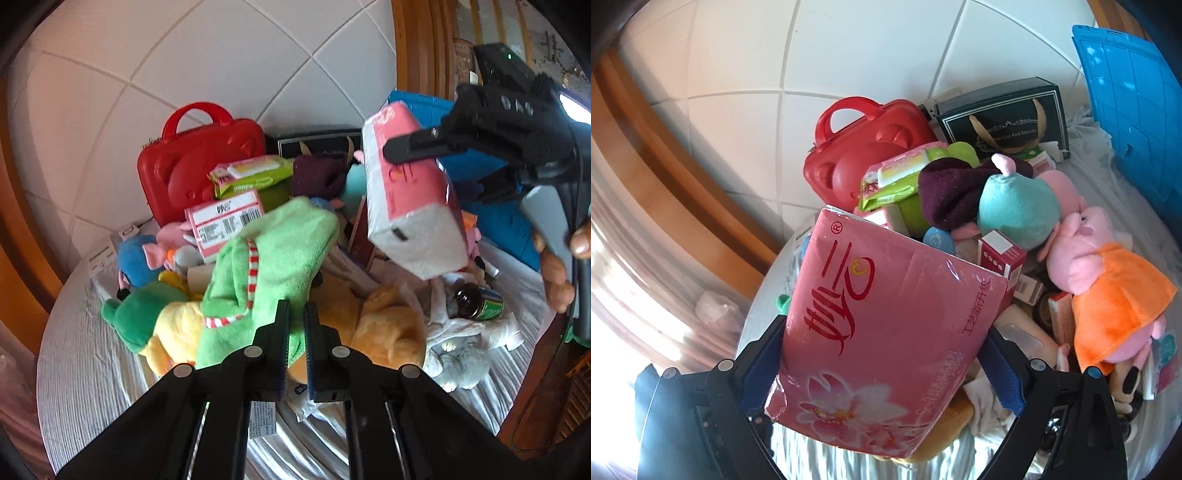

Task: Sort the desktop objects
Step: 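Grasp the pink tissue pack with the right tool and lift it, then carry the pink tissue pack over the blue crate and open the right tool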

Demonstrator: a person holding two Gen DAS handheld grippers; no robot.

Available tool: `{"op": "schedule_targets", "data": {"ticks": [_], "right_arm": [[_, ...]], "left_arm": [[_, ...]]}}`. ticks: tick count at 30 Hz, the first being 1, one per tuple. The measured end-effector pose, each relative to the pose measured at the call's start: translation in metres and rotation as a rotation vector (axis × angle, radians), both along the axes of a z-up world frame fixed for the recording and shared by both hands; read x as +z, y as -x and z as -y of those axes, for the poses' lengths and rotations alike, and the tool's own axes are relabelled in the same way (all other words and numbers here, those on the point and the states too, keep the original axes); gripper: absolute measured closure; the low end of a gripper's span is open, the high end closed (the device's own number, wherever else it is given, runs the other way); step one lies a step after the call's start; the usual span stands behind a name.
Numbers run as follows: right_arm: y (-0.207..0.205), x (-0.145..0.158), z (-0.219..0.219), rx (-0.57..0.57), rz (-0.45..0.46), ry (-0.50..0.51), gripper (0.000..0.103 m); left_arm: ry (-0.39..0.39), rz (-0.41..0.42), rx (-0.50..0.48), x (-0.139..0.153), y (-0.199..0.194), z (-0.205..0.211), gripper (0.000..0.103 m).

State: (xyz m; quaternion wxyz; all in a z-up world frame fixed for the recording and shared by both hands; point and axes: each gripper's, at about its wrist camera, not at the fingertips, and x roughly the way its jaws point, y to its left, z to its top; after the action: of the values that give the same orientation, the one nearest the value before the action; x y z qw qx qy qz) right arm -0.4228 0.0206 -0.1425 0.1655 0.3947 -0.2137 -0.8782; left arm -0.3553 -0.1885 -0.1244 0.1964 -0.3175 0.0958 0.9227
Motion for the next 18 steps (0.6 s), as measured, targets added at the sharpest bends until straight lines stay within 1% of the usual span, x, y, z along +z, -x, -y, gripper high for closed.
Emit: {"op": "schedule_targets", "data": {"ticks": [3,10,13,18], "right_arm": [[-0.006,0.009,-0.006,-0.015,-0.019,0.008,0.007],[-0.024,0.035,-0.022,-0.068,-0.081,0.008,0.007],[-0.033,0.047,-0.028,-0.09,-0.116,-0.007,0.007],[-0.047,0.062,-0.042,-0.117,-0.156,-0.001,0.007]], "left_arm": [[-0.017,-0.03,-0.01,0.024,0.001,0.0,0.096],[-0.028,-0.077,-0.067,0.06,0.003,-0.009,0.096],[-0.014,-0.118,-0.095,0.079,0.003,-0.017,0.096],[-0.028,-0.154,-0.142,0.106,0.008,-0.03,0.096]]}}
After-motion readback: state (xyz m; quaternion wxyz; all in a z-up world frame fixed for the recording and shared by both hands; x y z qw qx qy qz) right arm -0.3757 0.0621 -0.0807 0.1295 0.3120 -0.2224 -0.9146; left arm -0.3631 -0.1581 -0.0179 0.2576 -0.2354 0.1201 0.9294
